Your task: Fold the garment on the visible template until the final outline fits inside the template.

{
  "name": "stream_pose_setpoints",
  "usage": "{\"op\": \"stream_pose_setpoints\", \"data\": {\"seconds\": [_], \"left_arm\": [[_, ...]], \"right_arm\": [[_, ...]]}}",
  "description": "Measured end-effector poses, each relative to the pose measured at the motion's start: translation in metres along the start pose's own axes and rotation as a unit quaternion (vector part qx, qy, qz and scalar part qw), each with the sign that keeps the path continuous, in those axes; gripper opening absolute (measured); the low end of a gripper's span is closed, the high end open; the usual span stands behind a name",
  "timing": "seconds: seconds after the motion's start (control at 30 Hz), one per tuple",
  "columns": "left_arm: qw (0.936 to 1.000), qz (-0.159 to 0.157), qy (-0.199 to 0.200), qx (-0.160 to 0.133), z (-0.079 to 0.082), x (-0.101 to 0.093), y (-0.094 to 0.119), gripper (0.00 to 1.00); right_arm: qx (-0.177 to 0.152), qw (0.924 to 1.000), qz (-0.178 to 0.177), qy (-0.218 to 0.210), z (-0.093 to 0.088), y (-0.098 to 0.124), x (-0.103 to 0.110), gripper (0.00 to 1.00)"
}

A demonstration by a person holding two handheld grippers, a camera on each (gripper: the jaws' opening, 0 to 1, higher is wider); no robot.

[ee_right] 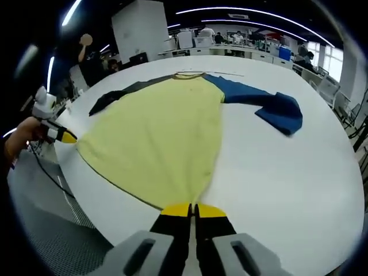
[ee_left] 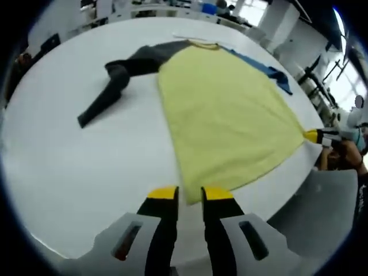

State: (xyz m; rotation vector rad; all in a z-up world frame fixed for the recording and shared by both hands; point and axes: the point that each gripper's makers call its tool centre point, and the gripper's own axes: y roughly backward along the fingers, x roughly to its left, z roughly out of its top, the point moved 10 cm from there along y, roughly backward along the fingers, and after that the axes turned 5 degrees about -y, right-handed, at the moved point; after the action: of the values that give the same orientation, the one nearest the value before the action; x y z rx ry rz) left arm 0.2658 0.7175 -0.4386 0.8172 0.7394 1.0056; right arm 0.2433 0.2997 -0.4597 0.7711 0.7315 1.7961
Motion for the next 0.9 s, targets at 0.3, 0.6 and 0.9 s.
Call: {"op": "stream_pose_setpoints", "data": {"seconds": [0.3,0.6,0.9], "left_arm": [[0.9982,0.02,-0.051,-0.024,0.005,-0.004,0.001,0.41],[0.9941,0.037,-0.065,-0.079,0.012,-0.01,0.009,0.78],[0.9862,0.057,-0.093,-0.124,0.021,-0.015,0.02,0.99]], "right_arm": [[0.005,1.0,0.005,0.001,-0.003,-0.002,-0.001,0.0],[0.002,0.9998,0.011,0.013,-0.001,0.002,-0.002,0.2],[-0.054,0.9982,0.008,0.026,0.019,0.013,-0.008,0.35]]}}
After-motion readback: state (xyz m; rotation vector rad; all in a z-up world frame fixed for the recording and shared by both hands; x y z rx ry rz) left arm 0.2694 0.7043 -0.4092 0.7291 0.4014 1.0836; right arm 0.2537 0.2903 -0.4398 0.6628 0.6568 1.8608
